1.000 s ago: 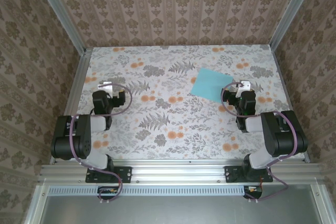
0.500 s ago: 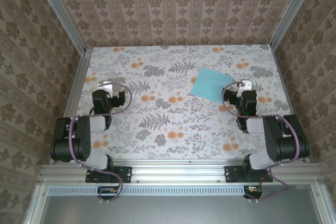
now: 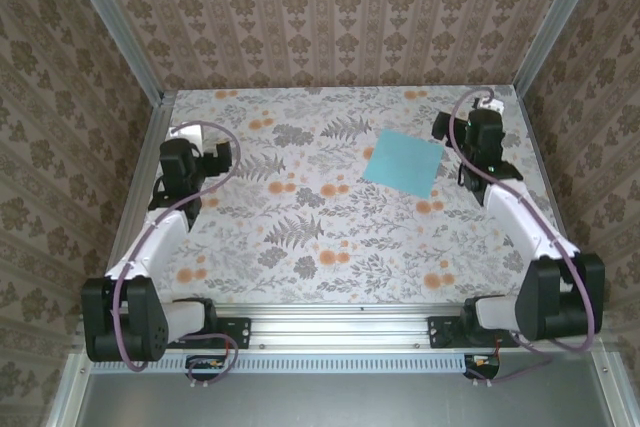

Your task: Fold a paper plane with a square sheet of paper (pick it up from the middle)

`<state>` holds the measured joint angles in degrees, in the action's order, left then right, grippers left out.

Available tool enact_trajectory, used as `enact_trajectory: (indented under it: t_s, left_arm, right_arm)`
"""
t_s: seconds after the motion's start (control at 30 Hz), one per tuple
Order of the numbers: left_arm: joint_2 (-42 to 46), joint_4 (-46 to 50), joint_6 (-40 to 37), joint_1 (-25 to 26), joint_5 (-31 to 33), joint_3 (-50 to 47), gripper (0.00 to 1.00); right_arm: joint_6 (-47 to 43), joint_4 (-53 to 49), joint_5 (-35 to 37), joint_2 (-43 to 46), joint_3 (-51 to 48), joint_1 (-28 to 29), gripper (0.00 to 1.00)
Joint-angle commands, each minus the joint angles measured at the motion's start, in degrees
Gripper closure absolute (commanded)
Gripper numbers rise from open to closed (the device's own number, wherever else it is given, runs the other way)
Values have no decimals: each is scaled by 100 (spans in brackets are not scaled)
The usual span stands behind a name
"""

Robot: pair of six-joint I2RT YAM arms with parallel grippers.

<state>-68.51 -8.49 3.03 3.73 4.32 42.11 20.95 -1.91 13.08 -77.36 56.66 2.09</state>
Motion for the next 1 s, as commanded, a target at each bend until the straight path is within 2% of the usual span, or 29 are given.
enact_trajectory:
  t_s: [0.0, 0.2, 0.47, 0.77, 0.97]
  left_arm:
    - [12, 977, 499, 30, -250, 349, 0]
    - [-123, 1290, 1346, 40, -804, 677, 0]
    - [-417, 1754, 1440, 127, -1416, 977, 0]
    - [-634, 1901, 1420, 264, -1404, 1126, 0]
    - [-831, 1921, 1437, 350, -1312, 1186, 0]
  right_arm:
    - [770, -1776, -683, -824, 731, 97, 0]
    - [1183, -2485, -1554, -2595, 2143, 542, 0]
    - [1273, -3104, -1621, -4045, 3619, 1395, 0]
    - [1247, -3663, -1897, -5011, 4535, 1678, 4]
    - [1065, -3934, -1899, -5056, 4366, 1876, 4]
